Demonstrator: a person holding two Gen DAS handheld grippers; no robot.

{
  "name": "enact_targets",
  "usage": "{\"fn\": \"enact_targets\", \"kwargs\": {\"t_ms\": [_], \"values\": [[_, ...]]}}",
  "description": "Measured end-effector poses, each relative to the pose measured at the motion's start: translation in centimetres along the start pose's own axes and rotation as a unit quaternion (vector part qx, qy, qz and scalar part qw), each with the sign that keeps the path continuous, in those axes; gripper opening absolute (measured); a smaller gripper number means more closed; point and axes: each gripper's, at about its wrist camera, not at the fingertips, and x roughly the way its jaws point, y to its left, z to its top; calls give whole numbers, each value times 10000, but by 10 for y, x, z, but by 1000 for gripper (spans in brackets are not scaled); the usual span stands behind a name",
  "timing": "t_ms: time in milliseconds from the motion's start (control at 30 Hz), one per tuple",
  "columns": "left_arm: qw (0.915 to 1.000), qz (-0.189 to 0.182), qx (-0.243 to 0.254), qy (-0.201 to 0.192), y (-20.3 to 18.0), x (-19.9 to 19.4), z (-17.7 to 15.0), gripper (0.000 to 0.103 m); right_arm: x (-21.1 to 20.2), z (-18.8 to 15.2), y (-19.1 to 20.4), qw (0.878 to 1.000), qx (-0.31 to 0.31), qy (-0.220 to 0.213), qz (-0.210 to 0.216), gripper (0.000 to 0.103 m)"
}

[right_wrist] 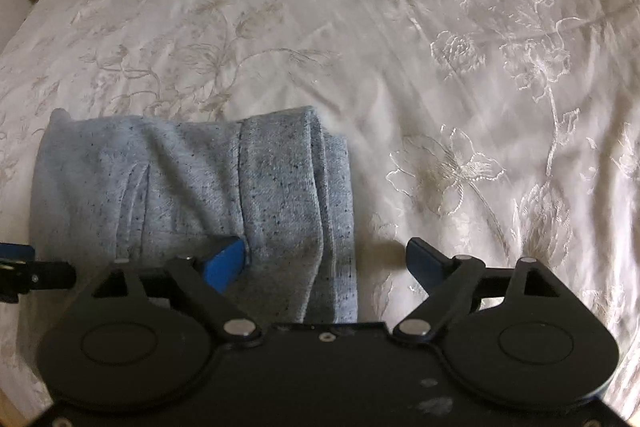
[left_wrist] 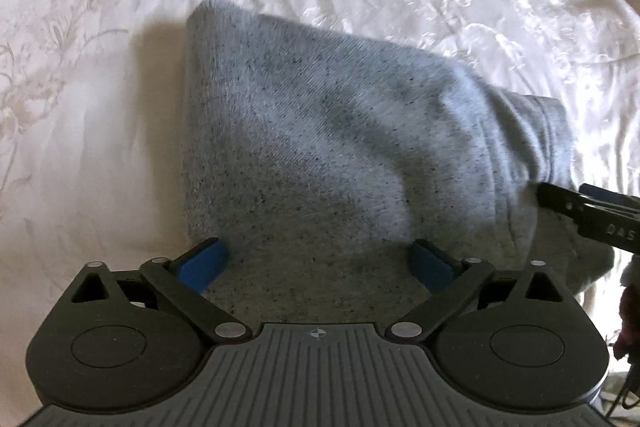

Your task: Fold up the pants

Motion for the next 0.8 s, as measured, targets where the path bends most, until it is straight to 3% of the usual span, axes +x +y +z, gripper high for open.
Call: {"fn": "enact_targets", "kwargs": {"t_ms": [200,500,800], "values": [[9999,45,74,93,-1,8,-2,102,16,1,-8,9997,205,147,41,103],[9994,-34,355,39,-2,10,4,103,23,-3,-10,9991,377,196,4,103],[9988,-83,466,-87,15,12,42,103,21,-12,-3,9967,768,73,-252,103]]}}
